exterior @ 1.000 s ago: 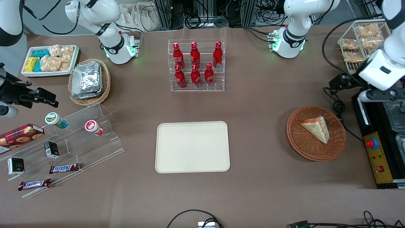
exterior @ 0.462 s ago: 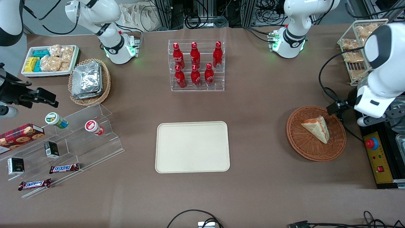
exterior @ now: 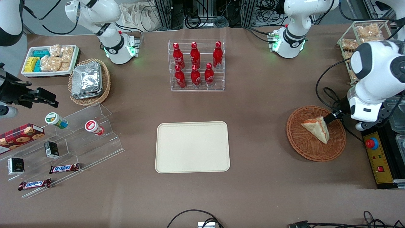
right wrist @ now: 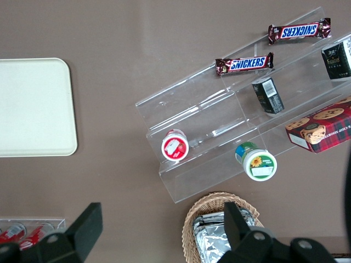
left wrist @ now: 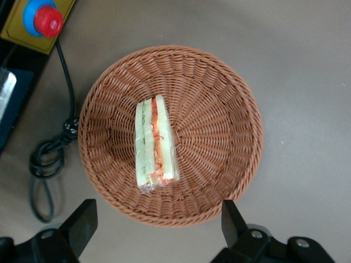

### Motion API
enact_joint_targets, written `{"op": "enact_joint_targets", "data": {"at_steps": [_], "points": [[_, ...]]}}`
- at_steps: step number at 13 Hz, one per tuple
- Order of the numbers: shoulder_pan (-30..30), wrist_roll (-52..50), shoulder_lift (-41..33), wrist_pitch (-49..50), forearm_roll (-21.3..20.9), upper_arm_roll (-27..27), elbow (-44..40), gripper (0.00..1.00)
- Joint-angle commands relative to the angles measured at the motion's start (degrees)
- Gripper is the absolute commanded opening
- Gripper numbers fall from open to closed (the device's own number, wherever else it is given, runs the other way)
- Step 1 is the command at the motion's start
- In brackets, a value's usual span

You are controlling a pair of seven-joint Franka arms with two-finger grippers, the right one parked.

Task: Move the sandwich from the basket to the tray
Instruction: 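Lower the open left gripper around the wrapped sandwich in the basket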

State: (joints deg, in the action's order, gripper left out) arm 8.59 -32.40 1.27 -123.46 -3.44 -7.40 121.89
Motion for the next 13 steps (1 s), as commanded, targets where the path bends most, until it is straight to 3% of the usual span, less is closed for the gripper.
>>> {"op": "enact_joint_targets", "data": {"at_steps": [1, 8, 13], "points": [[0.46, -3.71, 0.04, -5.29, -0.78, 0.63, 4.93, 1.0], [1.87, -13.89, 6.28, -16.0, -0.69, 0.81, 8.62, 1.0], [1.78, -15.49, 7.61, -20.32, -0.69, 0.81, 11.26, 1.0]]}}
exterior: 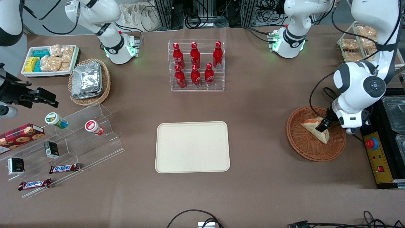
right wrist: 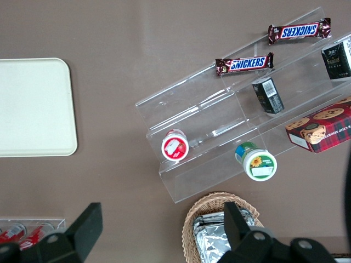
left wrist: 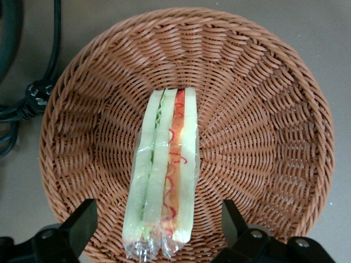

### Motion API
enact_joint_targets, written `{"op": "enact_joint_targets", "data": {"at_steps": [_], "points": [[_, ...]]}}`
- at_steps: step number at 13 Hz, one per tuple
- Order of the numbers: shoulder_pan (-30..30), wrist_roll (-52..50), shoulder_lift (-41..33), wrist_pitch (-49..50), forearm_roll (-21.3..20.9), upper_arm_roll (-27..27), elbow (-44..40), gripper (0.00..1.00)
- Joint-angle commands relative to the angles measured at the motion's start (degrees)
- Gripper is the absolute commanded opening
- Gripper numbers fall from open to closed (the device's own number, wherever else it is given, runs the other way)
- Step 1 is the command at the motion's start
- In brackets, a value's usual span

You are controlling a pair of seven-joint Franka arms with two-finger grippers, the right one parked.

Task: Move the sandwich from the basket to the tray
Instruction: 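Lower the open left gripper around the wrapped sandwich in the basket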

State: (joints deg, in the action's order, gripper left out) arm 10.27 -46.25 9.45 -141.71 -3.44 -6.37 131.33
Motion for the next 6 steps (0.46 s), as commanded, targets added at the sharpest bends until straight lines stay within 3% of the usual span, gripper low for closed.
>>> {"op": "enact_joint_targets", "data": {"at_steps": [1, 6], "points": [[0.1, -1.82, -0.14, -2.26, -0.69, -0.22, 1.73, 1.0], [0.1, -2.27, 2.5, -6.46, -0.87, -0.22, 2.61, 1.0]]}}
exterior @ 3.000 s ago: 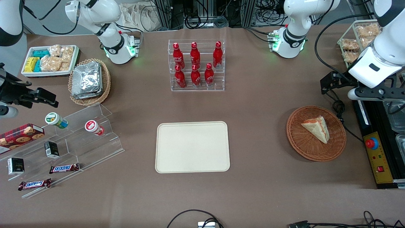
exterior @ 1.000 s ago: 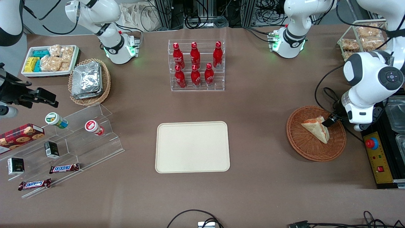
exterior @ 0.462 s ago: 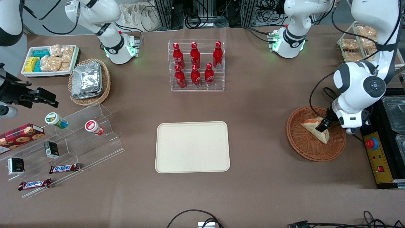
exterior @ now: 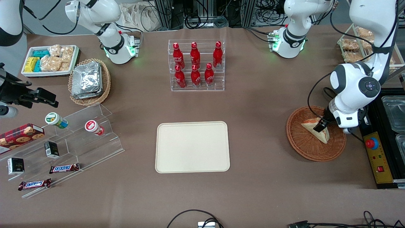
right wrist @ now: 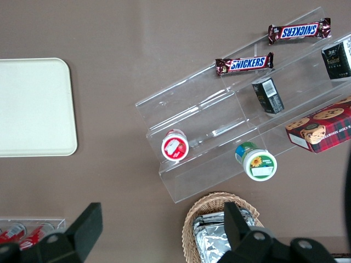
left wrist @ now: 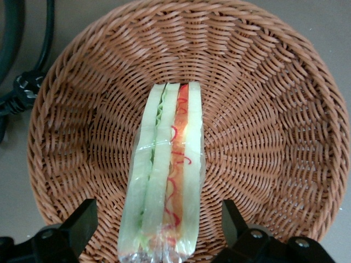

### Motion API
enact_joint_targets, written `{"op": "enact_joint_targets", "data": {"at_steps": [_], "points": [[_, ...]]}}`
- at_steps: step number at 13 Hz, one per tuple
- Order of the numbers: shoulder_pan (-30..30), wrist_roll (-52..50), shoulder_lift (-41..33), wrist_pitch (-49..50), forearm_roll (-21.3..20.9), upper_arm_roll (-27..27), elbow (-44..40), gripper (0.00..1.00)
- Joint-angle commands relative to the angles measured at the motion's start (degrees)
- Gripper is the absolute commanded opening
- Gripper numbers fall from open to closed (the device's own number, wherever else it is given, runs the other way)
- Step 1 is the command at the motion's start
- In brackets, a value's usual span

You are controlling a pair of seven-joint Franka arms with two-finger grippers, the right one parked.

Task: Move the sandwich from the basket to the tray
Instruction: 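Lower the open left gripper around the wrapped sandwich in the basket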

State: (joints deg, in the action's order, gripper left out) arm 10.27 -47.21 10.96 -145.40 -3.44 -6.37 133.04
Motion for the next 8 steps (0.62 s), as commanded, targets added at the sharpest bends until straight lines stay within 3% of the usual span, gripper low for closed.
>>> {"op": "enact_joint_targets", "data": {"at_steps": [1, 3, 4, 7, 8], "points": [[0.1, -1.31, 1.69, -4.18, -0.87, -0.22, 1.17, 1.0], [0.19, -1.13, 2.92, -6.91, -0.87, -0.13, 1.87, 1.0], [0.19, -1.04, 3.11, -7.27, -0.87, -0.13, 1.88, 0.95], [0.19, -0.08, 3.37, -7.27, -0.96, -0.13, 1.7, 0.49], [0.19, 0.71, 3.54, -7.01, -0.96, -0.13, 1.61, 0.41]]}}
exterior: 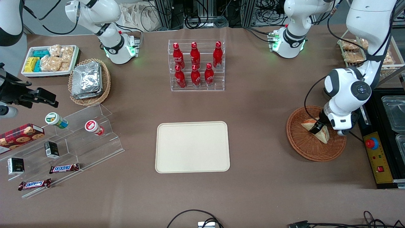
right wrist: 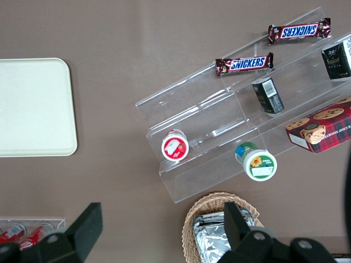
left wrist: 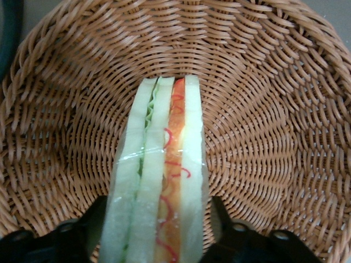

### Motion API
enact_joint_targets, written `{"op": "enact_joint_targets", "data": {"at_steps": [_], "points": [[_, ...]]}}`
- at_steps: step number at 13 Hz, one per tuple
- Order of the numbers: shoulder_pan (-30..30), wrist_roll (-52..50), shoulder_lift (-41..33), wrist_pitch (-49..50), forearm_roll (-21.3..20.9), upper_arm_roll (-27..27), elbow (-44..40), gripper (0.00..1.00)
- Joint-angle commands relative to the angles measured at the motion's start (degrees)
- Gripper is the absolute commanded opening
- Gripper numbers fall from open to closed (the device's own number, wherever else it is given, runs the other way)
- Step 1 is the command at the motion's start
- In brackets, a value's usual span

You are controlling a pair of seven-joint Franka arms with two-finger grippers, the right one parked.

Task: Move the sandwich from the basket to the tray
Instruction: 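Close the left gripper on the sandwich and lift it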

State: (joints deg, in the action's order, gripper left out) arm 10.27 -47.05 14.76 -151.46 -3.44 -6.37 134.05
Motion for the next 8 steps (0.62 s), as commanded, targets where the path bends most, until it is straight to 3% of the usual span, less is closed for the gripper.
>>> {"op": "enact_joint_targets", "data": {"at_steps": [1, 3, 8], "points": [[0.19, 3.08, -0.7, -0.6, -0.95, -0.22, 0.68, 0.32], [0.19, 7.04, -2.62, 2.98, -0.95, -0.22, 0.51, 0.18], [-1.48, 13.38, -10.53, 12.4, -1.13, -3.19, -0.81, 0.18]]}}
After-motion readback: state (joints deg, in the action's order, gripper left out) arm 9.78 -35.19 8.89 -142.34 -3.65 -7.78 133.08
